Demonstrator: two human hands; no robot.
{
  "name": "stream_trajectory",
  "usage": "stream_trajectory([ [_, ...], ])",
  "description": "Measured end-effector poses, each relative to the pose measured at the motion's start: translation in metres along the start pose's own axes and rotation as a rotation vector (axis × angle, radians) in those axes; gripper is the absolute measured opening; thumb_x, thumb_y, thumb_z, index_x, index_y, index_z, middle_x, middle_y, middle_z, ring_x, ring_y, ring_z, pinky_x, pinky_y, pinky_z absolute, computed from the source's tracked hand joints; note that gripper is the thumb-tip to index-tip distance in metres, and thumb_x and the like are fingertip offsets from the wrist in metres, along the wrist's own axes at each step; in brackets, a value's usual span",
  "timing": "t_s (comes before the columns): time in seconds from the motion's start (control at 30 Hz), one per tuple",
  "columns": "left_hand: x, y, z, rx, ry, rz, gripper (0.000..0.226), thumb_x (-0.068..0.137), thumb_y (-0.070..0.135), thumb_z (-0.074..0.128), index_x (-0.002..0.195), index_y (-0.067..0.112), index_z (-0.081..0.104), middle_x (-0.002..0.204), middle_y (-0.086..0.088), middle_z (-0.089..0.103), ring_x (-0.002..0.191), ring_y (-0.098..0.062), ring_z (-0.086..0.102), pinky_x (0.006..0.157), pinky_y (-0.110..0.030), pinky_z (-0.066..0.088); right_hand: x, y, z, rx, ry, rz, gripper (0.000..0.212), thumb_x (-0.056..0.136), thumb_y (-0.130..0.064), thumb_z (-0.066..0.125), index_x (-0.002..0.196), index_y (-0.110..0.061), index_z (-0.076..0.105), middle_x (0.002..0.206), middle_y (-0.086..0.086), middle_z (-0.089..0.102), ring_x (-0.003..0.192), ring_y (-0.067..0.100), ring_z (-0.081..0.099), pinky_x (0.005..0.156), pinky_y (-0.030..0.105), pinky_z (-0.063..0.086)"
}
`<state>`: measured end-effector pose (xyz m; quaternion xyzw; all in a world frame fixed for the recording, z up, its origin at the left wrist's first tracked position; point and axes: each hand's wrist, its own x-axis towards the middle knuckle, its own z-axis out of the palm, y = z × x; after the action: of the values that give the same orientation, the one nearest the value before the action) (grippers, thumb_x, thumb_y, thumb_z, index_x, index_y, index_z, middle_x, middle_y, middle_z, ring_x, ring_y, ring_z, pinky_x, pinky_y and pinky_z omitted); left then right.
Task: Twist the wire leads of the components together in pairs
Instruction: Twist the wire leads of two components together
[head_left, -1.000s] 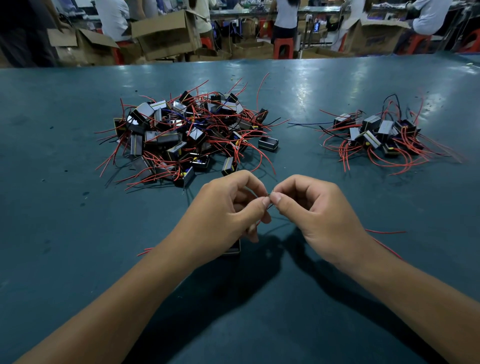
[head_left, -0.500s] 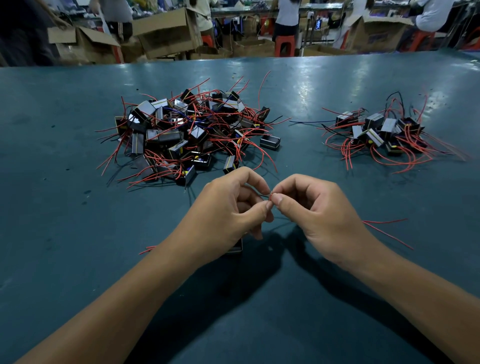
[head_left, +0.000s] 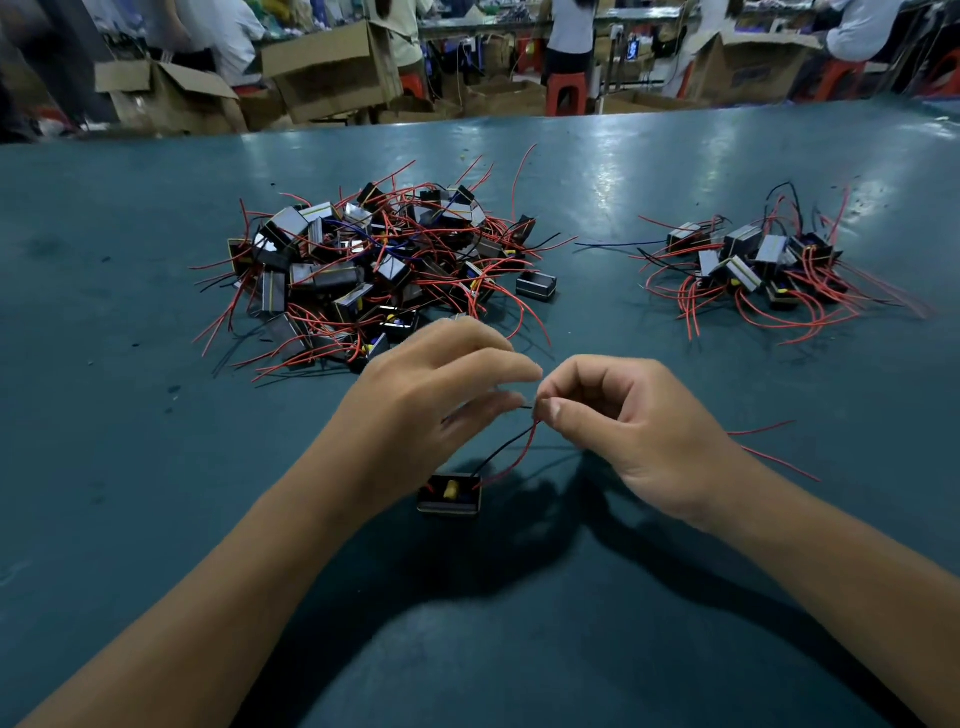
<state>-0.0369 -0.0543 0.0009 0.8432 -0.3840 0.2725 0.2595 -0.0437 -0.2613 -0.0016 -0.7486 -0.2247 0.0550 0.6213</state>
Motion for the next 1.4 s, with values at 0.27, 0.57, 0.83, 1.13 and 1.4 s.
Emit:
stream_trajectory([
  [0.27, 0.003, -0.002, -0.011, 0.212, -0.035, 0.196, 0.017, 0.101, 0.021, 0.062, 0.098, 0.017, 0.079, 0.1, -0.004, 0.069, 0.075, -0.025, 0.054, 0.063, -0.044, 0.047, 0.001, -0.003, -0.006, -0.049, -0.108, 0.014, 0.014, 0.093, -0.002, 0.061, 0.083, -0.01, 0.066, 0.07, 0.0, 0.056, 0.062, 0.008, 0.042, 0.058, 0.02, 0.035],
  [0.57, 0.004, 0.003, -0.012, 0.24, -0.115, 0.209, 0.022, 0.102, 0.023, 0.057, 0.095, 0.013, 0.075, 0.096, -0.008, 0.065, 0.077, -0.029, 0.056, 0.064, -0.044, 0.048, 0.0, 0.002, -0.006, -0.193, -0.122, -0.055, 0.008, 0.09, -0.017, 0.063, 0.085, -0.012, 0.066, 0.077, 0.018, 0.063, 0.067, 0.017, 0.049, 0.063, 0.042, 0.042],
  [0.83, 0.0, 0.022, 0.01, -0.358, -0.09, -0.556, 0.017, 0.096, 0.022, 0.067, 0.081, 0.013, 0.065, 0.062, 0.016, 0.053, 0.055, -0.001, 0.044, 0.053, -0.011, 0.032, -0.002, 0.01, 0.0, -0.402, 0.09, -0.224, 0.008, 0.089, -0.017, 0.064, 0.081, -0.018, 0.065, 0.061, -0.019, 0.054, 0.054, 0.001, 0.047, 0.055, 0.007, 0.032],
  [1.13, 0.0, 0.014, -0.004, -0.099, -0.024, -0.18, 0.016, 0.089, 0.012, 0.07, 0.103, 0.012, 0.077, 0.092, 0.001, 0.066, 0.077, -0.016, 0.061, 0.068, -0.031, 0.05, 0.002, 0.006, -0.006, -0.134, 0.05, -0.03, 0.013, 0.093, -0.01, 0.065, 0.08, -0.013, 0.066, 0.061, -0.007, 0.052, 0.053, 0.005, 0.039, 0.051, 0.017, 0.032],
  [1.4, 0.001, 0.006, -0.007, 0.246, -0.021, 0.114, 0.015, 0.095, 0.027, 0.07, 0.097, 0.016, 0.08, 0.09, -0.004, 0.069, 0.073, -0.027, 0.06, 0.062, -0.042, 0.047, -0.001, 0.0, -0.007, -0.131, -0.069, -0.053, 0.015, 0.093, -0.007, 0.064, 0.08, -0.015, 0.066, 0.068, 0.0, 0.057, 0.06, 0.008, 0.043, 0.057, 0.021, 0.037],
])
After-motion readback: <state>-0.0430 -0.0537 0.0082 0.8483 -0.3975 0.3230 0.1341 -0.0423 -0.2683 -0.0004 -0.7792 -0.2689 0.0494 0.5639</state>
